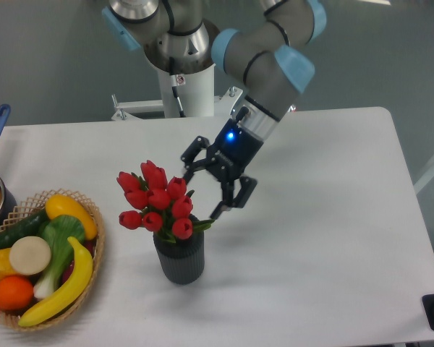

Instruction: Insert the flowers into the vase

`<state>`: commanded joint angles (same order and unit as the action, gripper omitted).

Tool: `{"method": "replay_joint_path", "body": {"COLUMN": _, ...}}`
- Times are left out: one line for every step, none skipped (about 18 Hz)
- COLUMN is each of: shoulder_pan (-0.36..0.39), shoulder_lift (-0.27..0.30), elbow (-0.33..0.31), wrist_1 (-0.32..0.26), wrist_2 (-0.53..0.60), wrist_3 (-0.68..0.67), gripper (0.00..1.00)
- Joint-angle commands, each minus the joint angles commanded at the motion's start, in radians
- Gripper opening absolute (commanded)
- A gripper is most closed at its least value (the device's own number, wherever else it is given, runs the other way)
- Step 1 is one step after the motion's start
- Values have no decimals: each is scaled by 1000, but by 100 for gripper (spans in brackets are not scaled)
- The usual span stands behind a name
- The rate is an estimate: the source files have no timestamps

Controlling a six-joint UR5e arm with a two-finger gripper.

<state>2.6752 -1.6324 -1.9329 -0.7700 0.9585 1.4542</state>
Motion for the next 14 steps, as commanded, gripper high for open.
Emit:
{"method": "replay_joint_path", "body": {"shoulder_pan": 14, "shoulder_lift": 23, "elbow": 8, "wrist_1": -9, "wrist_2": 20, "wrist_3": 0, "gripper": 100}}
{"method": "replay_joint_path", "body": {"shoulder_pan": 35, "shoulder_lift": 48, "elbow": 26, "wrist_1": -24, "wrist_2": 64, "wrist_3": 3, "gripper": 100}}
{"method": "replay_joint_path", "body": {"shoulder_pan": 46, "shoulder_lift": 66, "elbow": 52, "wrist_1": -61, "wrist_2": 115, "wrist_3": 8, "gripper": 100}}
{"method": "replay_joint_path", "body": {"shoulder_pan": 46, "shoulder_lift": 77, "elbow": 84, "wrist_1": -102, "wrist_2": 170, "wrist_3": 15, "gripper": 100}}
{"method": "replay_joint_path", "body": {"shoulder_pan": 48, "shoulder_lift": 78, "elbow": 122, "wrist_1": -141, "wrist_2": 219, "wrist_3": 17, "gripper": 100}}
{"method": "replay_joint_path", "body": {"shoulder_pan": 49, "shoulder_lift": 77, "elbow": 159, "wrist_1": -175, "wrist_2": 254, "wrist_3": 17, "gripper": 100}}
{"method": "replay_joint_path", "body": {"shoulder_pan": 49, "shoulder_lift": 75, "elbow": 198, "wrist_1": -216, "wrist_2": 281, "wrist_3": 20, "gripper": 100}}
{"method": "replay_joint_path", "body": {"shoulder_pan": 52, "shoulder_lift": 74, "elbow": 233, "wrist_1": -268, "wrist_2": 299, "wrist_3": 44, "gripper": 100}}
{"method": "replay_joint_path", "body": {"shoulder_pan": 60, "shoulder_lift": 72, "elbow": 267, "wrist_1": -325, "wrist_2": 321, "wrist_3": 104, "gripper": 100}}
{"method": "replay_joint_path", "body": {"shoulder_pan": 75, "shoulder_lift": 72, "elbow": 293, "wrist_1": -381, "wrist_2": 345, "wrist_3": 182, "gripper": 100}}
{"method": "replay_joint_path", "body": {"shoulder_pan": 95, "shoulder_lift": 72, "elbow": 311, "wrist_1": -431, "wrist_2": 368, "wrist_3": 262, "gripper": 100}}
{"method": "replay_joint_path", "body": {"shoulder_pan": 119, "shoulder_lift": 74, "elbow": 324, "wrist_1": -472, "wrist_2": 377, "wrist_3": 318, "gripper": 100}}
{"method": "replay_joint_path", "body": {"shoulder_pan": 136, "shoulder_lift": 78, "elbow": 331, "wrist_1": -501, "wrist_2": 381, "wrist_3": 359, "gripper": 100}}
{"method": "replay_joint_path", "body": {"shoulder_pan": 147, "shoulder_lift": 85, "elbow": 333, "wrist_1": -520, "wrist_2": 382, "wrist_3": 388, "gripper": 100}}
